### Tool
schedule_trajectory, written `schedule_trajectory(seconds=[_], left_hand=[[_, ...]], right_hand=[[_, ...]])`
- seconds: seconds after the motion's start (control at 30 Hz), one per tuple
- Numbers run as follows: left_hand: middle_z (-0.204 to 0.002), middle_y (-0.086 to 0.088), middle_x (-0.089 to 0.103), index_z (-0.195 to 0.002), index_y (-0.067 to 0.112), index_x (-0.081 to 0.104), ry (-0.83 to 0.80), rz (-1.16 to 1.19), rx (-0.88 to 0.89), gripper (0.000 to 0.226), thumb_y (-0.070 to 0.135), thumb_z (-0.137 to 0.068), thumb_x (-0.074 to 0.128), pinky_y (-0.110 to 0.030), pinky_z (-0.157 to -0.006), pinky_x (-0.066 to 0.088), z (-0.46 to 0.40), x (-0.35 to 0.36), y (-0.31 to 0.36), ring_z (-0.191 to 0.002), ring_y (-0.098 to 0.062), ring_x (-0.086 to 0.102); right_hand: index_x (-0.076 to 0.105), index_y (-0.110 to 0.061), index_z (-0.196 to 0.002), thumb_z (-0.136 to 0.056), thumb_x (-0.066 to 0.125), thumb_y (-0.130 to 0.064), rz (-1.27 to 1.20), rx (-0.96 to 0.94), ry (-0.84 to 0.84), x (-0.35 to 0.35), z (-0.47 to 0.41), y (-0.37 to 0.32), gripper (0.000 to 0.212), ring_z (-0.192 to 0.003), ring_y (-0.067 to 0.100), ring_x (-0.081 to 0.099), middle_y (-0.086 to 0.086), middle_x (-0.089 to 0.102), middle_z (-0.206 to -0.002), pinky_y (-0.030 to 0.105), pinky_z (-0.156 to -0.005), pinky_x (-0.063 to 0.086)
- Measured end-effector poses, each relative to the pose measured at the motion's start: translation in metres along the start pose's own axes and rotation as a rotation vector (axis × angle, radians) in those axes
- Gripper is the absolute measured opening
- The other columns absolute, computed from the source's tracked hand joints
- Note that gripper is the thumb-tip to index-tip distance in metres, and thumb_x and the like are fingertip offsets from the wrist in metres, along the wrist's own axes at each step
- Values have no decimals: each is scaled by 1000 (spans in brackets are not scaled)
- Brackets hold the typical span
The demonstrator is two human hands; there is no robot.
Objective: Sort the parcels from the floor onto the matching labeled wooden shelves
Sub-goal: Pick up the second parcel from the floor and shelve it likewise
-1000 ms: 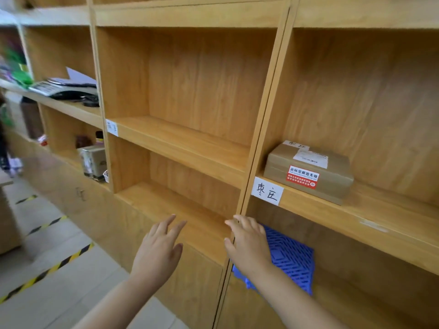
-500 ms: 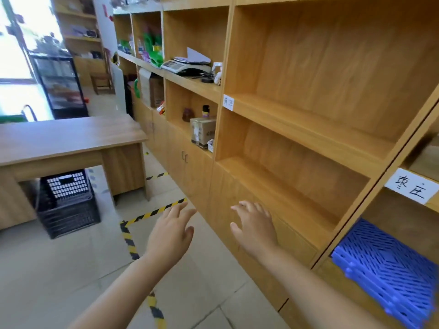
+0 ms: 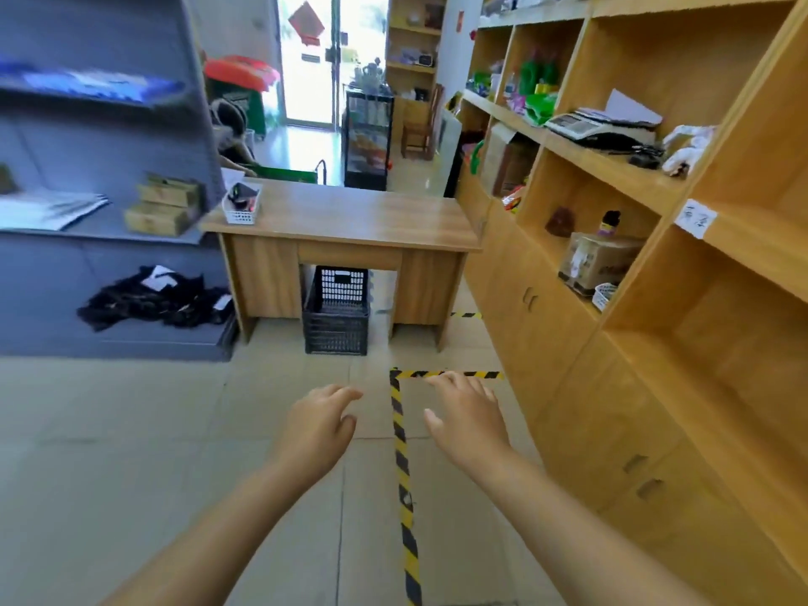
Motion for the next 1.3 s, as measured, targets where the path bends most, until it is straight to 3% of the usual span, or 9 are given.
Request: schedule_trajectory(seconds=[0.2, 0.53, 0.9, 1.3], left_hand=[[-128, 8, 56, -126, 27, 53, 2, -92, -222, 34, 28, -93, 45, -28, -86, 42, 14, -33, -60, -114, -14, 53], [-130, 6, 56, -126, 24, 54, 189, -174, -544, 34, 26, -93, 46, -28, -98, 39, 23, -84, -117, -121, -14, 48], [-128, 9, 55, -122, 27, 55, 309, -147, -862, 31, 29, -93, 46, -27, -91, 40, 84, -116, -180, -114, -13, 52], [-122, 11, 60, -117, 30, 59, 479, -94, -1044, 29, 37, -92, 47, -26, -83, 43, 160, -217, -320, -107, -11, 56]], right_hand=[[48, -24, -128, -88, 50, -30, -47, -222, -119, 32, -52, -61, 41, -120, 18, 42, -4, 48, -131, 34, -102, 31], [49, -23, -127, -88, 48, -30, -59, -545, -263, 56, -133, -139, 40, -119, 21, 42, 1, 49, -131, 35, -98, 32], [41, -26, -135, -89, 49, -29, -84, -813, -373, 91, -159, -244, 47, -128, 20, 39, -1, 42, -138, 34, -105, 29], [42, -22, -136, -90, 48, -32, -99, -937, -439, 151, -165, -454, 47, -128, 21, 39, 0, 39, -141, 32, -103, 29]])
Point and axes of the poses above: each hand's wrist, its own z-axis away from the middle knuckle, its own x-axis out of the palm, y = z × x, the point moved 1 cm from there along -z, towards the middle knuckle
